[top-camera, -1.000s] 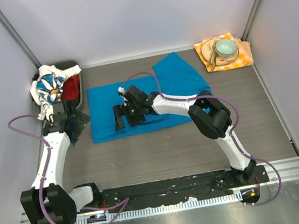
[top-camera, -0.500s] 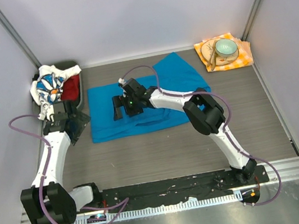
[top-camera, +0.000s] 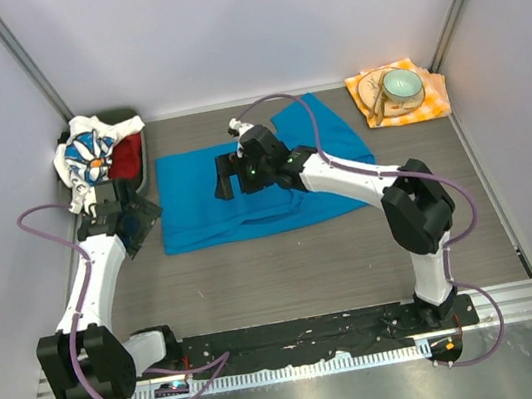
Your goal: Fold and stack the t-shirts
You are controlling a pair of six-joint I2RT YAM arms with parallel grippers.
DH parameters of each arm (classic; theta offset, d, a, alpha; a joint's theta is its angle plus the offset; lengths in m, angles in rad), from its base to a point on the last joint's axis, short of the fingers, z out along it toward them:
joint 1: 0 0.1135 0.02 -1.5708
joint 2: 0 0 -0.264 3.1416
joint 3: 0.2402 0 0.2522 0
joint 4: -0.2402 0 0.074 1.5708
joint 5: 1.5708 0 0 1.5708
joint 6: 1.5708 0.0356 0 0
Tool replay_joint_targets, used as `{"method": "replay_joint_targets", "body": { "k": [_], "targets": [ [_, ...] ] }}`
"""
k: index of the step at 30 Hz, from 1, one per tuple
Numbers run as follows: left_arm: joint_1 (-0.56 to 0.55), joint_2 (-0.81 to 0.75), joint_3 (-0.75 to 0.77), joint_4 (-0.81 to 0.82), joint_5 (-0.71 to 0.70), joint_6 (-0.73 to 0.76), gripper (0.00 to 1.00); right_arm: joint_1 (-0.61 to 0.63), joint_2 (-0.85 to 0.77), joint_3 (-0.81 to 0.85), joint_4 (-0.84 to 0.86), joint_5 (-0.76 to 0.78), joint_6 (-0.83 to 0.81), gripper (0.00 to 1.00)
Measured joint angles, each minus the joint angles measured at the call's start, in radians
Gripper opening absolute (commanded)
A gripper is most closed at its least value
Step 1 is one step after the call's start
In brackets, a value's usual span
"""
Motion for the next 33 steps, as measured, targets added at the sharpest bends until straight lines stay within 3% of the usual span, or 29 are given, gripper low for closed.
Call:
{"method": "replay_joint_targets", "body": {
  "k": [11, 33],
  "targets": [
    [0.0, 0.0, -0.003, 0.005, 0.01, 0.0, 0.9, 0.006, -0.076, -0.219, 0.017, -0.006, 0.02, 0.98],
    [0.0, 0.0, -0.003, 0.006, 0.01, 0.0, 0.9, 0.069, -0.025, -0.226, 0.063, -0.043, 0.057, 0.98]
  ]
}}
